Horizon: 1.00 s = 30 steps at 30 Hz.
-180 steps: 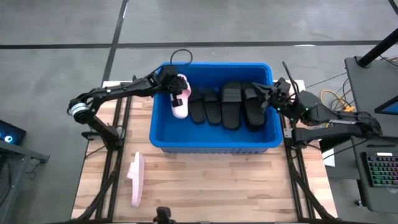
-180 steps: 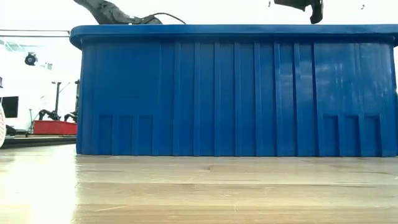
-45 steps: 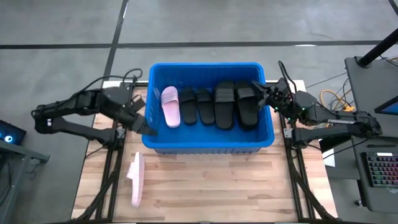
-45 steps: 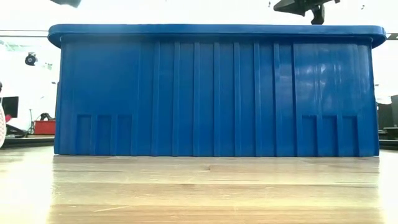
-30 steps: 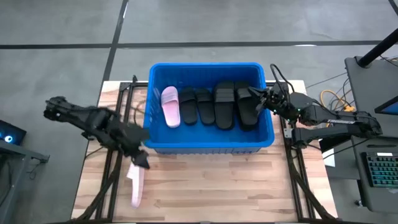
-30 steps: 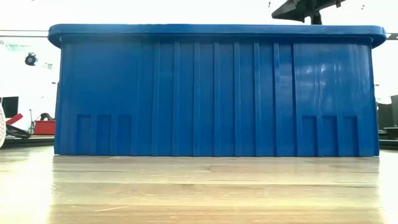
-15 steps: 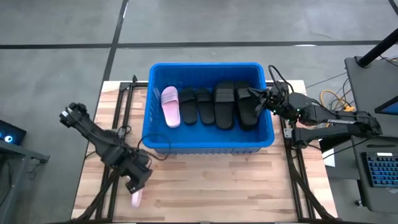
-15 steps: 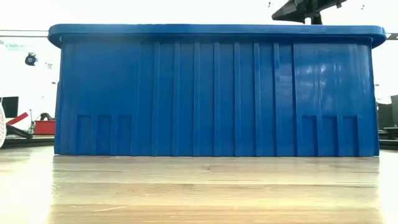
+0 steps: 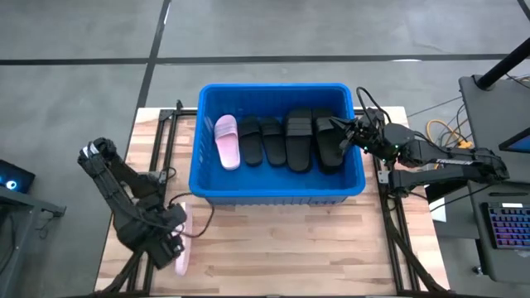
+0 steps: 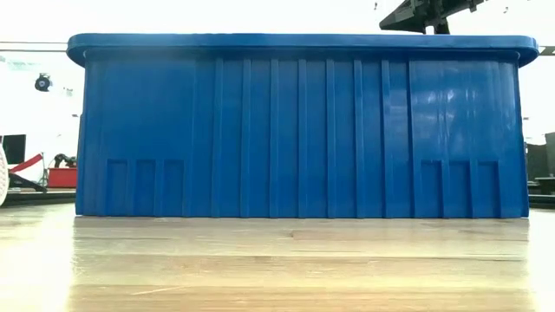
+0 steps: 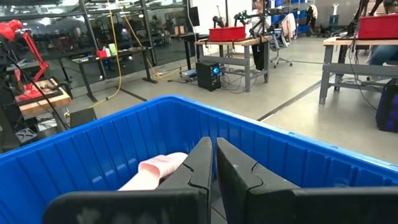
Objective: Pick and place slides into bin
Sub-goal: Put the pink slide into the bin
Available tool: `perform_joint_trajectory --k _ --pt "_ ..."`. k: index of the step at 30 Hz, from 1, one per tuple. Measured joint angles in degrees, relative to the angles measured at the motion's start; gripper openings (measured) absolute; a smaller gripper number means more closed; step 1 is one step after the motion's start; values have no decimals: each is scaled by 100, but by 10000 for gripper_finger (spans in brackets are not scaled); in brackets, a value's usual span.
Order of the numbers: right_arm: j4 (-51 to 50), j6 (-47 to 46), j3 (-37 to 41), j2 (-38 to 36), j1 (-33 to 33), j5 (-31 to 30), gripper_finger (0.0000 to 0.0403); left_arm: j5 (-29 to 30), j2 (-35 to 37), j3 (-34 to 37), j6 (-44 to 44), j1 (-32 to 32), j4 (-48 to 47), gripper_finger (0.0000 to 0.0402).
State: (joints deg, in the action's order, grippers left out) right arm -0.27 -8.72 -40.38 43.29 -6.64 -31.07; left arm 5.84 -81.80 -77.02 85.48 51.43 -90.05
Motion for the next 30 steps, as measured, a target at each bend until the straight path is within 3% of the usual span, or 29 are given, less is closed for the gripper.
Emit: perform_joint_trajectory --k 10,16,24,30 --pt "-49 169 0 0 -1 0 13 -259 -2 696 1605 796 272 317" --pt "-102 176 2 0 -1 0 13 -87 -80 768 1554 1015 459 317" --pt "-141 191 2 0 -1 0 13 -113 -555 1083 773 1157 1200 317" --pt "-140 191 4 -3 -1 0 13 -191 -1093 1092 716 1168 1109 317"
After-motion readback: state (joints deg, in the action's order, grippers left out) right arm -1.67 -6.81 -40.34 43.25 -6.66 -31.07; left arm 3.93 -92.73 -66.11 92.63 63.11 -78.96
